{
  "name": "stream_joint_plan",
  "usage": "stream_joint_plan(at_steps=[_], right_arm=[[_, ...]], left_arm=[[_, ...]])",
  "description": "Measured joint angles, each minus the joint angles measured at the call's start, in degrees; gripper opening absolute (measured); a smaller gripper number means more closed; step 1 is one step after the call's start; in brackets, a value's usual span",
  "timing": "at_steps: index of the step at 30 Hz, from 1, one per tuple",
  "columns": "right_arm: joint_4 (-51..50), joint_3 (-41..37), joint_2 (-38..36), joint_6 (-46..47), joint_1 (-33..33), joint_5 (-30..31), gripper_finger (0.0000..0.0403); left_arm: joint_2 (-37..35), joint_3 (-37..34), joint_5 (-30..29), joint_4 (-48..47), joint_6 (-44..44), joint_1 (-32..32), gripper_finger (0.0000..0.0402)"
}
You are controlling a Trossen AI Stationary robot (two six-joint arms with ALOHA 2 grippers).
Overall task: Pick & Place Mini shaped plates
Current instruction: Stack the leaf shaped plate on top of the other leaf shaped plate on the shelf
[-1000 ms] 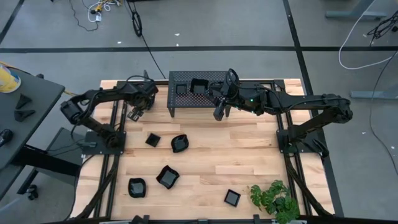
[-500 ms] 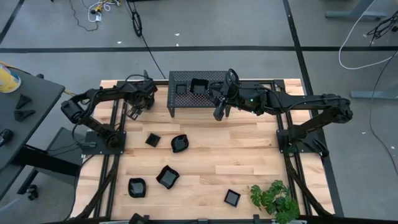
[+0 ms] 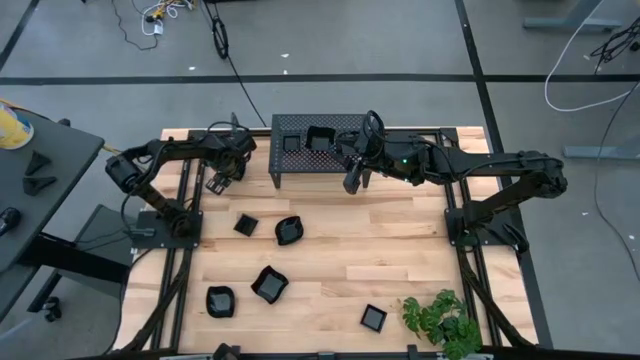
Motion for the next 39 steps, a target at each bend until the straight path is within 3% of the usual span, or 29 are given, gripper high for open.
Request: stream_joint_plan(at_steps=[11, 26, 39], right_arm=[[-0.1, 0.0, 0.0, 0.1, 0.0, 0.0, 0.0194], [-0.1, 0.0, 0.0, 0.0, 0.0, 0.0, 0.0194], [-0.1, 0.0, 0.0, 0.0, 0.0, 0.0, 0.0194]], left_arm=[[0.0, 0.0, -0.4, 0.2, 0.2, 0.0, 0.019], [0.0, 0.0, 0.4, 0.7, 0.3, 0.0, 0.0117], [-0.3, 0.0, 1.7, 1.3, 0.7, -0.7, 0.0087]])
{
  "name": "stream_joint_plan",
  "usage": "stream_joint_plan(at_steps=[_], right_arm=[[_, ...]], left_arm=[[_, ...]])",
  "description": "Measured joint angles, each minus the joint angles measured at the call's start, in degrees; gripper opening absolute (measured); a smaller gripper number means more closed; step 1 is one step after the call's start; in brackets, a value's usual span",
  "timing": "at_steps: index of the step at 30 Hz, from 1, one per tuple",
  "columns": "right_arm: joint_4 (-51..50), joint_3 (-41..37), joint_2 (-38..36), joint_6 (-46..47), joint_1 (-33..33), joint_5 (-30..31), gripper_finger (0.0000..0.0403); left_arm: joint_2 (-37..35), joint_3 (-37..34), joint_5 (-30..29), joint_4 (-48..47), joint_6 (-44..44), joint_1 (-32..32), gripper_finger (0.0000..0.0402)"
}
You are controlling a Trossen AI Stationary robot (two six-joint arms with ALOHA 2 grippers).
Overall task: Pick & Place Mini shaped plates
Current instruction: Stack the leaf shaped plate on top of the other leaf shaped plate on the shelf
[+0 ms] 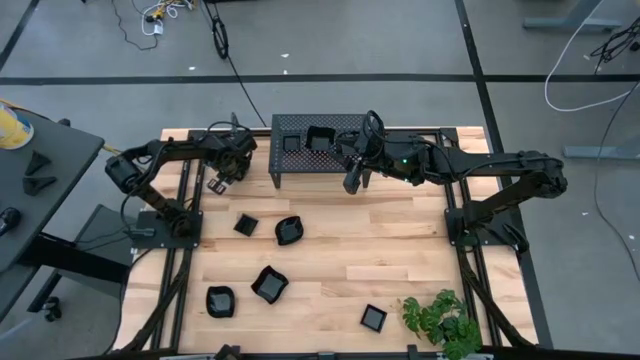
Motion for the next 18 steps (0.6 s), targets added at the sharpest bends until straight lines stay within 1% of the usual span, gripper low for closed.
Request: stream_joint_plan(at_steps=[3, 10, 18], right_arm=[[0.0, 0.0, 0.0, 0.0, 0.0, 0.0, 0.0194], [0.1, 0.0, 0.0, 0.1, 0.0, 0.0, 0.0194], [0.1, 0.0, 0.0, 0.1, 0.0, 0.0, 0.0194]], left_arm=[[-0.7, 0.0, 0.7, 0.7, 0.1, 0.0, 0.008], [-2.3, 0.0, 0.4, 0.8, 0.3, 0.0, 0.0061], [-2.6, 0.0, 0.1, 0.8, 1.5, 0.0, 0.0028]])
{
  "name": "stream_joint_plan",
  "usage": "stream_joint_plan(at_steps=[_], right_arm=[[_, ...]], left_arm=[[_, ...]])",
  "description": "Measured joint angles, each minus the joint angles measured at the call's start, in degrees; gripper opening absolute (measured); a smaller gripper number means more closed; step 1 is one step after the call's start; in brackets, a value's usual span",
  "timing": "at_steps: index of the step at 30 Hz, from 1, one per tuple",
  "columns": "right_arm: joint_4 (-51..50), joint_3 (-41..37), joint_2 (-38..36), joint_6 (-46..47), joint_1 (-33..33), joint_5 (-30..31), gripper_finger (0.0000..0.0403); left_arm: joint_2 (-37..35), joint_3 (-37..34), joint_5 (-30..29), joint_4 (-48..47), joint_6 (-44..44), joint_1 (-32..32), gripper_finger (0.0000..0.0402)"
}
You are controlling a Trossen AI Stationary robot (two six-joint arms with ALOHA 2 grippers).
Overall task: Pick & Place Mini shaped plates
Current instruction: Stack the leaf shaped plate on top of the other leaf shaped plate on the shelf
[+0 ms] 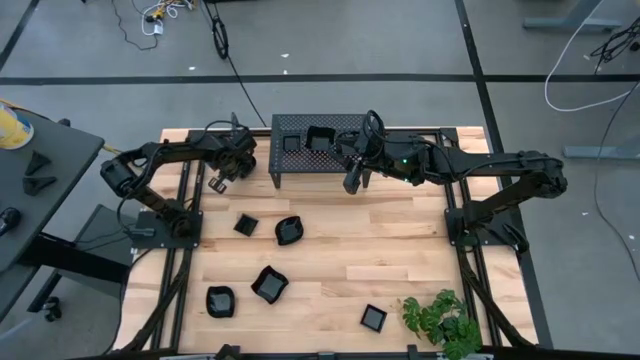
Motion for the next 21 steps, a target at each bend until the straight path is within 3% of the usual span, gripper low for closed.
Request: stream_joint_plan(at_steps=[6, 21], right_arm=[[0.0, 0.0, 0.0, 0.0, 0.0, 0.0, 0.0194], [0.0, 0.0, 0.0, -0.1, 0.0, 0.0, 0.0194]], left_arm=[[-0.1, 0.0, -0.1, 0.1, 0.6, 0.0, 0.0008], [-4.0, 0.0, -0.6, -0.3, 3.1, -0.1, 0.0002]])
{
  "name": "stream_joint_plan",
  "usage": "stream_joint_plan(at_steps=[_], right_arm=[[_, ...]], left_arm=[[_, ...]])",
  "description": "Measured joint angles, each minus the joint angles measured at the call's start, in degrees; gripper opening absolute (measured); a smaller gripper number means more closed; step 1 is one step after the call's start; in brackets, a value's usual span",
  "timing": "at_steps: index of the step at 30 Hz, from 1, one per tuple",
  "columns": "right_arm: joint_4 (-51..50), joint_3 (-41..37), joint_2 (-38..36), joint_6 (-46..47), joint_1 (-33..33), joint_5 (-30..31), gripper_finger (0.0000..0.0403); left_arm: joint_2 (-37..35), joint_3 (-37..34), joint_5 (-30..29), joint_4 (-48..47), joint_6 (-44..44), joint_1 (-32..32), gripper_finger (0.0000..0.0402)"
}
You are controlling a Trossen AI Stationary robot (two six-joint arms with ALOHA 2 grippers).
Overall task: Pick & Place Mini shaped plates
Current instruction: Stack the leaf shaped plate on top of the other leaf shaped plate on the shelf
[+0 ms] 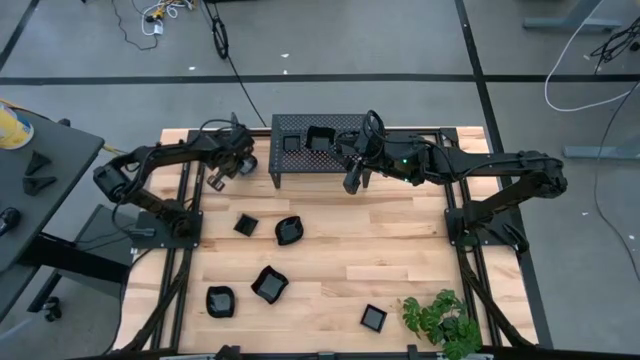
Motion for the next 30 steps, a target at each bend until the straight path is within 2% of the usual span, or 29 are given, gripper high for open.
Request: stream_joint_plan(at_steps=[12, 19, 25, 30], right_arm=[[0.0, 0.0, 0.0, 0.0, 0.0, 0.0, 0.0194], [0.0, 0.0, 0.0, 0.8, 0.0, 0.2, 0.0194], [0.1, 0.0, 0.0, 7.5, -0.6, 0.2, 0.0194], [0.0, 0.0, 0.0, 14.3, -1.8, 0.2, 0.0194]], left_arm=[[-8.9, 0.0, -4.6, -0.6, 1.4, -1.1, 0.0001], [-16.7, 0.0, -7.0, -0.3, 1.6, -2.3, 0.0001], [-23.7, 0.0, -10.3, 3.2, 1.6, -5.7, 0.0001], [-26.7, 0.0, -12.6, 11.1, 3.4, -9.5, 0.0001]])
